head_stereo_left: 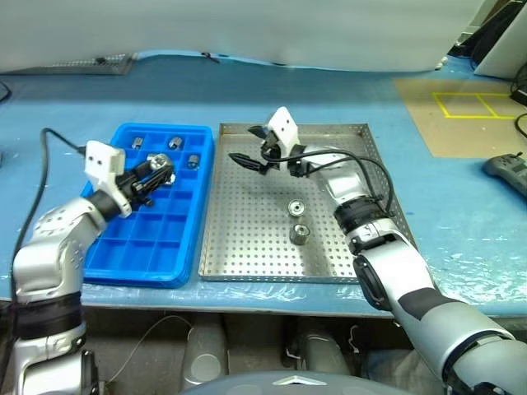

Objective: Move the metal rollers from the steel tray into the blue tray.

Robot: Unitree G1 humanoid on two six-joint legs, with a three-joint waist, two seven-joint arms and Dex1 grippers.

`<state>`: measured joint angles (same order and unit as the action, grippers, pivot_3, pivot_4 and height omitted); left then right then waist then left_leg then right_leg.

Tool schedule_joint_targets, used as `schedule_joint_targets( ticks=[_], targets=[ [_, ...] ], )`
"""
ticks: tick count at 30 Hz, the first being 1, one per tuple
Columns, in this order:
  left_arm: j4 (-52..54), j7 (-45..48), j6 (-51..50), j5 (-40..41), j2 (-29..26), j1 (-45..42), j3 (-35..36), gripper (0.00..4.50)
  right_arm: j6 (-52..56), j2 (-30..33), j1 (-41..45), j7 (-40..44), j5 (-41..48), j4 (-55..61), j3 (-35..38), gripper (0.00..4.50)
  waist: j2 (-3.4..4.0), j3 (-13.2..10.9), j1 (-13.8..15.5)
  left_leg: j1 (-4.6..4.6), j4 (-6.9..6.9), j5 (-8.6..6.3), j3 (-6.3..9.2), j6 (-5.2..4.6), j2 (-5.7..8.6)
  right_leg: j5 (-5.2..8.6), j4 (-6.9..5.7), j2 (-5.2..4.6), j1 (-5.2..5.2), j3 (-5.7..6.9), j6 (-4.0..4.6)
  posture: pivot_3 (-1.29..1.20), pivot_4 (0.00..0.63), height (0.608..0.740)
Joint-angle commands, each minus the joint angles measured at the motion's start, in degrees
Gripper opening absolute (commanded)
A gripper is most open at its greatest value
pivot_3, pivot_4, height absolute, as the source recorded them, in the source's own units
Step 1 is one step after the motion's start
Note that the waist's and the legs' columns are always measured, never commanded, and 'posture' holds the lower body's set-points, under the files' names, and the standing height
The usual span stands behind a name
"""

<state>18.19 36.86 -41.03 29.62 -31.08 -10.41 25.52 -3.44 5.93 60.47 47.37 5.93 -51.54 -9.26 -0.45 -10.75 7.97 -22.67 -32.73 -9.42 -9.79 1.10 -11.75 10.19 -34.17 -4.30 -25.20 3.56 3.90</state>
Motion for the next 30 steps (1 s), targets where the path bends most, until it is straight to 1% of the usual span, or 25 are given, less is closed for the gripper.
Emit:
schedule_joint_targets(
  ticks=[1,7,9,11,14,20,25,30],
  targets=[
    [9.0,-3.3,-3.7,4.9,-0.9,4.6,6.3,1.69,-4.5,-1.5,3.1,1.5,-0.5,-4.5,1.1,4.50,0.03,0.0,0.9,0.02,0.00,0.01,0.02,0.03,0.00,0.01,-0.06,0.00,-0.01,0.00,0.02,0.48,0.150,0.740],
    [16.9,-7.8,-6.6,8.5,-0.2,14.4,10.8,1.69,-7.4,-3.8,4.9,2.5,-0.9,-9.4,1.8,4.50,0.15,-0.1,2.8,0.11,-0.01,0.06,0.48,0.12,-0.02,0.12,-0.40,0.00,-0.02,0.00,0.09,0.54,0.150,0.740],
    [18.8,-9.4,-6.9,8.5,-0.1,17.2,11.3,1.69,-7.9,-4.2,5.1,2.5,-1.0,-10.4,2.1,4.50,0.21,-0.1,3.4,0.13,0.01,0.07,0.59,0.14,-0.02,0.17,-0.49,0.01,-0.04,0.01,0.09,0.55,0.150,0.740],
    [20.1,-11.1,-7.2,8.9,0.3,19.2,11.3,1.69,-8.2,-4.5,5.2,2.7,-1.2,-11.1,2.5,4.50,0.29,-0.2,4.0,0.15,0.03,0.07,0.66,0.16,-0.01,0.39,-0.51,0.02,-0.05,0.02,-0.26,0.56,0.150,0.740],
    [21.1,-14.0,-7.7,8.0,0.8,21.7,10.4,1.69,-8.6,-5.0,5.3,2.7,-1.5,-11.8,2.9,4.50,0.34,-0.2,4.6,0.16,0.07,0.07,0.72,0.17,0.01,0.41,-0.53,0.02,-0.04,0.03,-0.29,0.57,0.150,0.740],
    [20.5,-17.7,-9.1,6.5,-0.1,23.5,8.7,1.69,-9.1,-5.2,4.6,2.6,-2.3,-12.1,3.3,4.50,0.39,-0.2,6.0,0.14,0.12,0.08,0.79,0.19,0.05,0.44,-0.52,0.03,-0.06,0.02,-0.29,0.55,0.150,0.740],
    [18.5,-18.3,-10.9,6.6,-1.5,22.6,7.1,1.69,-9.0,-4.4,3.9,2.0,-2.5,-11.5,3.9,4.50,0.40,-0.3,6.1,0.12,0.12,0.08,0.81,0.19,0.07,0.52,-0.52,0.03,-0.06,0.02,-0.32,0.51,0.150,0.740],
    [16.7,-17.5,-11.7,8.0,-2.2,19.6,5.0,1.69,-8.9,-3.4,3.2,1.1,-2.6,-10.8,4.4,4.50,0.44,-0.3,6.0,0.13,0.12,0.09,0.82,0.21,0.08,0.53,-0.52,0.03,-0.05,0.02,-0.32,0.49,0.150,0.740]
  ],
)
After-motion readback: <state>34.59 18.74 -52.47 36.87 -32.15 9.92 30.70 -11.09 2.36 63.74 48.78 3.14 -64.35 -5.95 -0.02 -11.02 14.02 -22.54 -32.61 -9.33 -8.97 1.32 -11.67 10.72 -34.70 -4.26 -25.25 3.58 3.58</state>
